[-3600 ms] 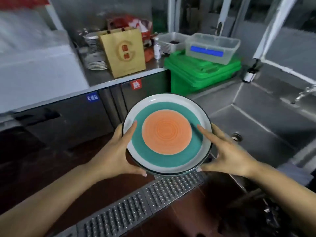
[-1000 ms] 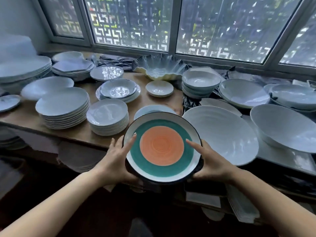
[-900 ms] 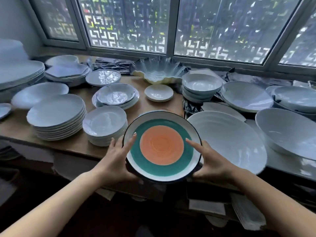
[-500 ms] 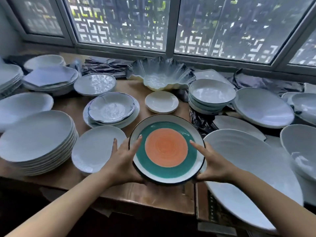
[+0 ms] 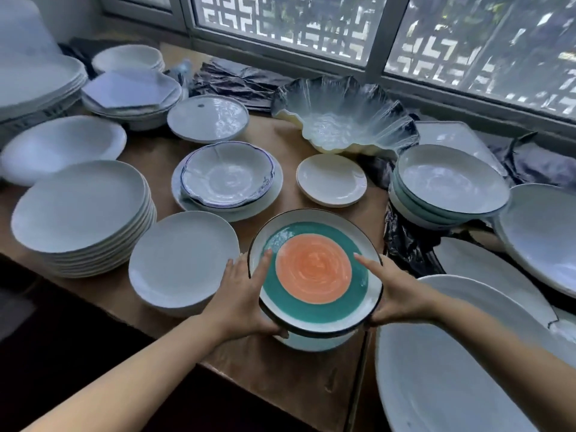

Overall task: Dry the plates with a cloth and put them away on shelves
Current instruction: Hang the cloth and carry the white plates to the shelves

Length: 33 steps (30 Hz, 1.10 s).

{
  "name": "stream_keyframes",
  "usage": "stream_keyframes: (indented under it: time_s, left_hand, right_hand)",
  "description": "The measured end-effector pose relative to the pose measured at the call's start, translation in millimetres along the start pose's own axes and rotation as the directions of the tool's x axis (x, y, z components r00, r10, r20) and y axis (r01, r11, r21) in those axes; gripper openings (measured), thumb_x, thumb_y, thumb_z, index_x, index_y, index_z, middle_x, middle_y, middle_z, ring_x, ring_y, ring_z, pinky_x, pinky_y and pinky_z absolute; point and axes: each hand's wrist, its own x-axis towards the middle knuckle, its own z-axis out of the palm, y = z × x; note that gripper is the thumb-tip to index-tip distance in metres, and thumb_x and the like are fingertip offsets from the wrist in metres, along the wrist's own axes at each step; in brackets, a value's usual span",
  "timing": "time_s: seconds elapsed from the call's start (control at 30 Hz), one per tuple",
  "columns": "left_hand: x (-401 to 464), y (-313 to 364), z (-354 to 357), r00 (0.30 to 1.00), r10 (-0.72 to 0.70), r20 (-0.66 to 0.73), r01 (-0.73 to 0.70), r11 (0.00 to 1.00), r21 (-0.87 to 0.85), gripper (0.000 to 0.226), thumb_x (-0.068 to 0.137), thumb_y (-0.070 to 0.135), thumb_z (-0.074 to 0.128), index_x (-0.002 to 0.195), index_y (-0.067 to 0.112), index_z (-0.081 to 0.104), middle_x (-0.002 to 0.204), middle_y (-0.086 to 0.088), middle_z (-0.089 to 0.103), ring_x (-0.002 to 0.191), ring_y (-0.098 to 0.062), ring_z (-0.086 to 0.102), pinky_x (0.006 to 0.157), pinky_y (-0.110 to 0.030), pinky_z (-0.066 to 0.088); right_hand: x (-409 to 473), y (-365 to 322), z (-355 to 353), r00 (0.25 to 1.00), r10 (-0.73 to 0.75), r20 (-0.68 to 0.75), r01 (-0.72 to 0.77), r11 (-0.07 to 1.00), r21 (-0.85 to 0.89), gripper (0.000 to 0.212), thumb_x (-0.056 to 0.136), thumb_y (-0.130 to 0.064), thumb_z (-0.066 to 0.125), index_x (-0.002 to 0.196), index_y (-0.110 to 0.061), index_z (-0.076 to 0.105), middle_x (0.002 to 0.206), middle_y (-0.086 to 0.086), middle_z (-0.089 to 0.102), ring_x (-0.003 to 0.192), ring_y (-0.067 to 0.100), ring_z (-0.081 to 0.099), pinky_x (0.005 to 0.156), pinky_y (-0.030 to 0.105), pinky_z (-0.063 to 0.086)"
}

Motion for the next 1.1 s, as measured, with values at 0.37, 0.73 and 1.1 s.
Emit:
stream_keyframes:
  time_s: [0.37,0.73,1.1]
  left_hand:
    - [-17,24,58,0.961,-0.273,0.032,0.272,0.928,-0.256,0.145,0.049,0.076,0.077,0.132,0.049,-0.038,0.159,-0.013,-0.019,0.147,-0.024,-0.022,0.119,-0.035,0.001]
    - [-13,27,83,0.936,-0.352,0.013,0.344,0.909,-0.236,0.147,0.044,0.081,0.072,0.133,0.049,-0.040,0.157,-0.019,-0.016,0.148,-0.033,-0.015,0.122,-0.044,0.008]
    - [-19,33,98,0.921,-0.389,-0.018,0.372,0.893,-0.255,0.146,0.037,0.085,0.067,0.133,0.053,-0.038,0.158,-0.014,-0.017,0.149,-0.031,-0.010,0.121,-0.046,0.015]
  right_hand:
    - [46,29,-2,0.970,-0.045,0.240,0.071,0.993,-0.098,0.124,0.051,-0.036,0.081,0.150,-0.049,0.006,0.150,0.014,0.018,0.140,0.030,0.028,0.112,0.027,0.034]
    - [53,33,0,0.953,-0.028,0.300,0.066,0.991,-0.120,0.123,0.064,-0.027,0.083,0.152,-0.046,0.000,0.157,0.024,-0.001,0.146,0.036,0.019,0.105,0.017,0.031]
    - [53,29,-5,0.931,0.007,0.366,0.052,0.987,-0.151,0.127,0.060,-0.035,0.089,0.152,-0.045,0.003,0.158,0.020,-0.003,0.145,0.036,0.020,0.112,0.032,0.035]
